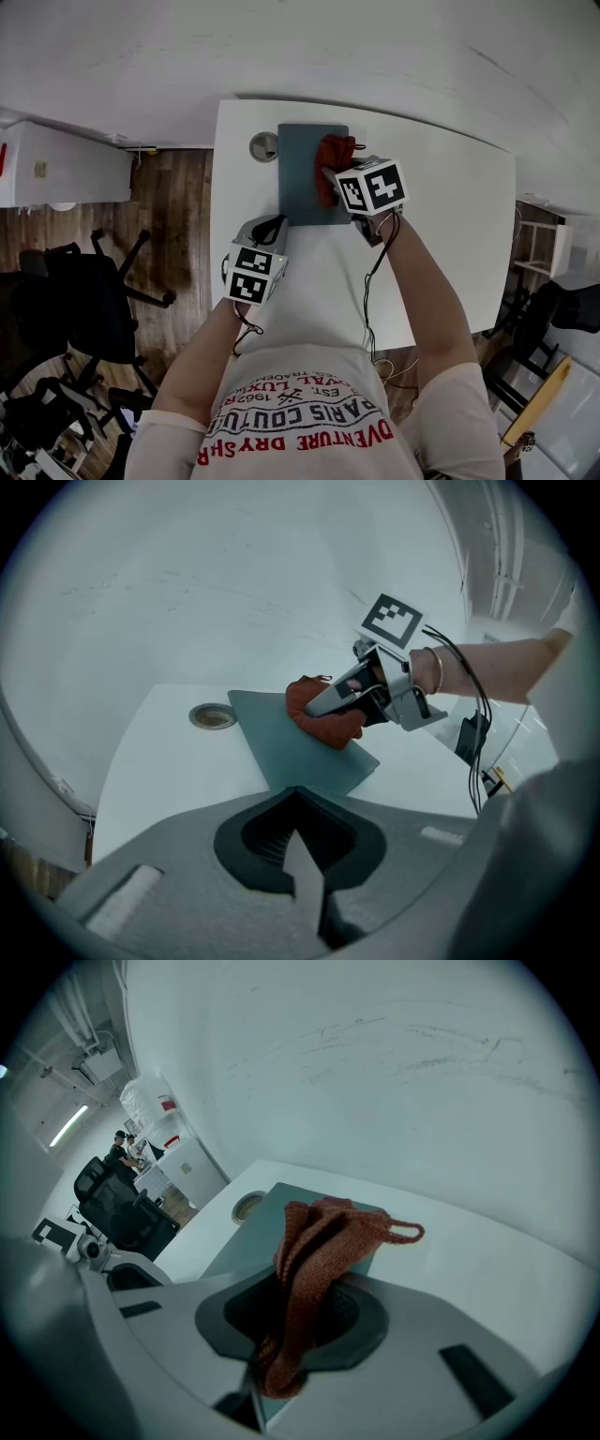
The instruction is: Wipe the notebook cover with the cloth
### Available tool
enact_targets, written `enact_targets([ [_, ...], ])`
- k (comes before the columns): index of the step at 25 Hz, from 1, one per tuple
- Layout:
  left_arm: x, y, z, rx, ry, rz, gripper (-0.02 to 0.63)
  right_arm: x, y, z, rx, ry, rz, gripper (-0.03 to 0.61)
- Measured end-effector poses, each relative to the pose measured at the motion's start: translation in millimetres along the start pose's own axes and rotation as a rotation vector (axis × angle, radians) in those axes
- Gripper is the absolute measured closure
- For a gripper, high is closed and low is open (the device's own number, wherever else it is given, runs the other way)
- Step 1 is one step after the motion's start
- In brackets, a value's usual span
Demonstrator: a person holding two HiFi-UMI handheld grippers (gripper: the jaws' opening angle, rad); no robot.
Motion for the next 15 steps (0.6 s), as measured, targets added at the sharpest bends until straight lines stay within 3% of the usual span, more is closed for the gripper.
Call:
enact_targets([
  [15,0.8,-1.3,1.1,0.005,0.007,-0.002,0.604,33.8,21.1,36.3,-0.086,0.107,-0.015,0.501],
])
Point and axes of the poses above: the fingertips, and each gripper's own axes: x backward along the fingers, z to its right, y out of its underside, the point moved 5 cm from there along x, backward along the fingers, and after that the axes turned 5 degrees about -y, right-handed, at the moved point
